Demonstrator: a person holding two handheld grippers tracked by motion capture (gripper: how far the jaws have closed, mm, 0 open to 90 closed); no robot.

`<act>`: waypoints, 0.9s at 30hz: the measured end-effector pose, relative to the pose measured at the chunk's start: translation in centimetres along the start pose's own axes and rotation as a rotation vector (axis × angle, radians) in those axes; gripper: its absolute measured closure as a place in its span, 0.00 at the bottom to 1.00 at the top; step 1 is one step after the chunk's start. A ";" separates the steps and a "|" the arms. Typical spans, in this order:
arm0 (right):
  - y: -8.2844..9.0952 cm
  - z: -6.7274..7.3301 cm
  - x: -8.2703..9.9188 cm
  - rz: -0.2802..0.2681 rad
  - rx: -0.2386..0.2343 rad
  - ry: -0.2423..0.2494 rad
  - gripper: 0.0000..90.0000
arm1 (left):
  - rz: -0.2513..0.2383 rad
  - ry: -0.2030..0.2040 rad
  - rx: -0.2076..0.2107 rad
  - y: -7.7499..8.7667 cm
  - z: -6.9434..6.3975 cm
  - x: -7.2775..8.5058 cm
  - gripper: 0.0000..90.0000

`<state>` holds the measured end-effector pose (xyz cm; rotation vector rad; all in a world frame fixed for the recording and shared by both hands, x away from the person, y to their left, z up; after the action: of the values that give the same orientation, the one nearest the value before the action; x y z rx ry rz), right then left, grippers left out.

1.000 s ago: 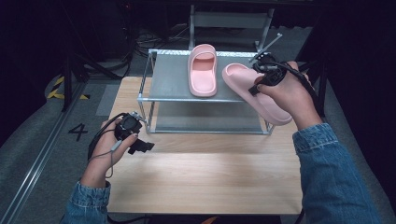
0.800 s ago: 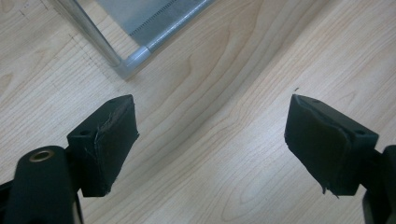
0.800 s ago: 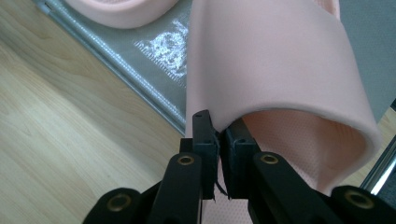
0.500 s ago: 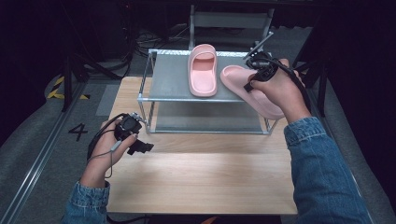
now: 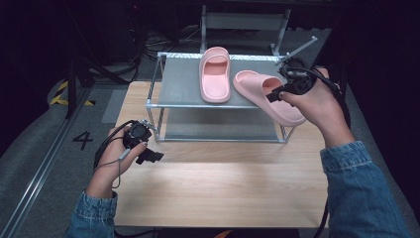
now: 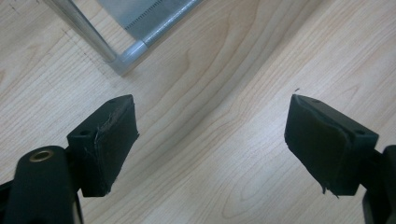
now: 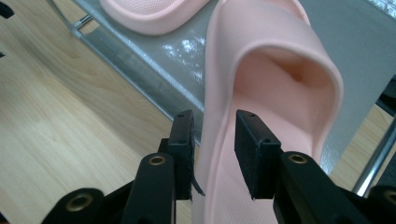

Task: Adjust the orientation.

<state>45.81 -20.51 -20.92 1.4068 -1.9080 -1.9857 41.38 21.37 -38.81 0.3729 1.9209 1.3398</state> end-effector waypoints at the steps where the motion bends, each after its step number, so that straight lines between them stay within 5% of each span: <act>1: 0.3 0.0 0.4 -0.005 0.001 0.002 0.76 | -0.001 -0.006 0.002 0.0 0.0 0.0 0.20; 14: 3.9 -0.7 6.6 0.024 0.003 -0.030 0.78 | 0.023 -0.012 0.007 -0.3 -0.3 -0.2 0.20; 27: 2.3 -0.9 10.3 0.179 -0.013 -0.040 0.96 | 0.038 -0.017 0.011 -0.7 -0.4 -0.2 0.20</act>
<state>39.12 -27.91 -24.63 1.1558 -1.9568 -1.9530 41.40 20.70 -39.25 0.4269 1.9160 1.3470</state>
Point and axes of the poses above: each handheld gripper's, and its own axes: y roughly backward along the jaws, x roughly out of its underside, z roughly to its left, the point moved 1 cm from there along -y, roughly forward along the jaws, and after that the axes turned 7 degrees about x, right-handed, at the moved point
